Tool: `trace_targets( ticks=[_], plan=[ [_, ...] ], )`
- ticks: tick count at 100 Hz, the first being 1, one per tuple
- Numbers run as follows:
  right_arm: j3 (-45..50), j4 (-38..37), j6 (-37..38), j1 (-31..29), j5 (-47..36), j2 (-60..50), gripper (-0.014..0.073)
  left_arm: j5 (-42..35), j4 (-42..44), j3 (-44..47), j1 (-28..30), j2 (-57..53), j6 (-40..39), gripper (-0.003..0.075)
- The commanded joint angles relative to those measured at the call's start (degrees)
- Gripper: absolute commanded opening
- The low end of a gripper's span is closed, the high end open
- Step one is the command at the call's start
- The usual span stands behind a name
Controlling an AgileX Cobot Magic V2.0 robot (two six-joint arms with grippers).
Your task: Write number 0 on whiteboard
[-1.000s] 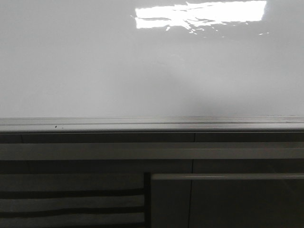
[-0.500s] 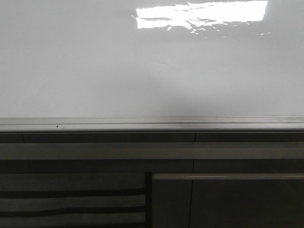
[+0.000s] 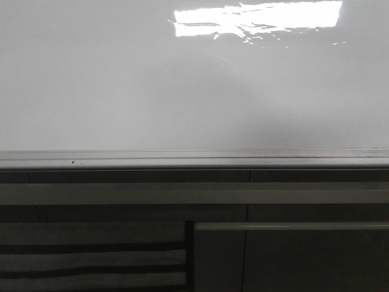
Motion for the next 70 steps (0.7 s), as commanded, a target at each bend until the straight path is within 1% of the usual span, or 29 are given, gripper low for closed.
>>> trace_targets(
  ticks=[1,8,22,31,44,51,62,70],
  plan=[
    [-2.17,-0.58,0.02,-0.31,-4.23,-0.88,-0.0047,-2.5,2.06,-1.61,0.12,0.76,-0.62,-0.002],
    [-2.17,-0.48,0.12,-0.31,-3.86,-0.88,-0.0047,-2.5,2.06,-1.61,0.12,0.76,-0.62,-0.002],
    [-2.17,3.23,0.12,-0.31,-1.86,-0.88,-0.0047,-2.5,2.06,-1.61,0.12,0.76,-0.62,-0.002],
    [-2.17,4.34,0.12,-0.31,0.09,-0.88,-0.0047,-2.5,2.06,-1.61,0.12,0.76,-0.62,-0.002],
    [-2.17,4.87,0.12,-0.21,2.92,-0.99,-0.0047,-2.5,2.06,-1.61,0.12,0.76,-0.62,-0.002],
    [-2.17,3.38,0.12,-0.21,3.67,-1.59,-0.0047,-2.5,2.06,-1.61,0.12,0.76,-0.62,-0.002],
    [-2.17,0.17,0.12,-0.32,1.59,-3.29,-0.0047,-2.5,2.06,-1.61,0.12,0.76,-0.62,-0.002],
    [-2.17,-0.2,0.39,-1.25,-2.81,-3.86,-0.0047,-2.5,2.06,-1.61,0.12,0.76,-0.62,-0.002]
  ],
)
